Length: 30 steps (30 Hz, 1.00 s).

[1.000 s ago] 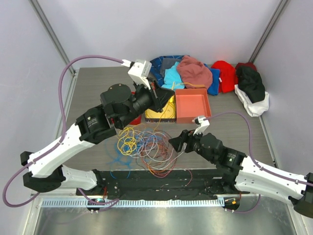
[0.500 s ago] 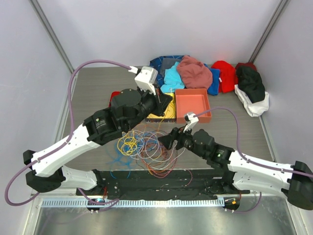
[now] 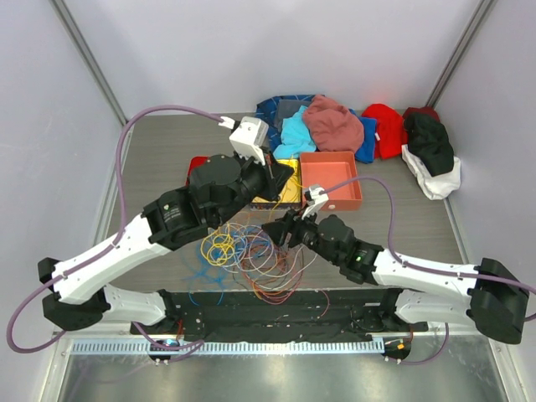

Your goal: Untangle the cables

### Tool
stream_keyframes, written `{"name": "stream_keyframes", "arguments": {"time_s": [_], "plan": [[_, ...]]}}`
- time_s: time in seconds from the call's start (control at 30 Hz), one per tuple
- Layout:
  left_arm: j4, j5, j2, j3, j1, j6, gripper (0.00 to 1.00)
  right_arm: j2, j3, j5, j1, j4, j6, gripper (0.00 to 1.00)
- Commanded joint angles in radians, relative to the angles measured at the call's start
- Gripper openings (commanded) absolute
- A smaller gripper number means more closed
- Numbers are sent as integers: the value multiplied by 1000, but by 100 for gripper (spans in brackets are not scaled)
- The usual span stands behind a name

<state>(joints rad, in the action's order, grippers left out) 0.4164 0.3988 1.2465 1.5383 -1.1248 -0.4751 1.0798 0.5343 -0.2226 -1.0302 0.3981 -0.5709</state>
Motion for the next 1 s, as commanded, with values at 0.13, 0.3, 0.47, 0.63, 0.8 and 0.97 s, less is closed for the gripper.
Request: {"name": "stream_keyframes", "arguments": {"time_s": [0.13,0.3,0.47,0.63,0.8,0.97], "plan": [[-45,0,-67,-62,-4,-49,0,43,82,-64,-5,105,32,1],[-41,56,-211,-225,-6,-109,14,-81,108,-174,-4,-95,72,1],[-12,161,-410,-480,-4,-190,46,-271,119,-277,-4,-283,101,1],[65,204,-512,-618,-4,-266,96,-350,180,-331,-5,-409,144,1],[73,196,-536,-693,-4,-299,100,-359,260,-347,-5,-495,172,1],[45,129,-535,-753,-4,-330,100,-370,309,-348,-5,-539,186,1]]}}
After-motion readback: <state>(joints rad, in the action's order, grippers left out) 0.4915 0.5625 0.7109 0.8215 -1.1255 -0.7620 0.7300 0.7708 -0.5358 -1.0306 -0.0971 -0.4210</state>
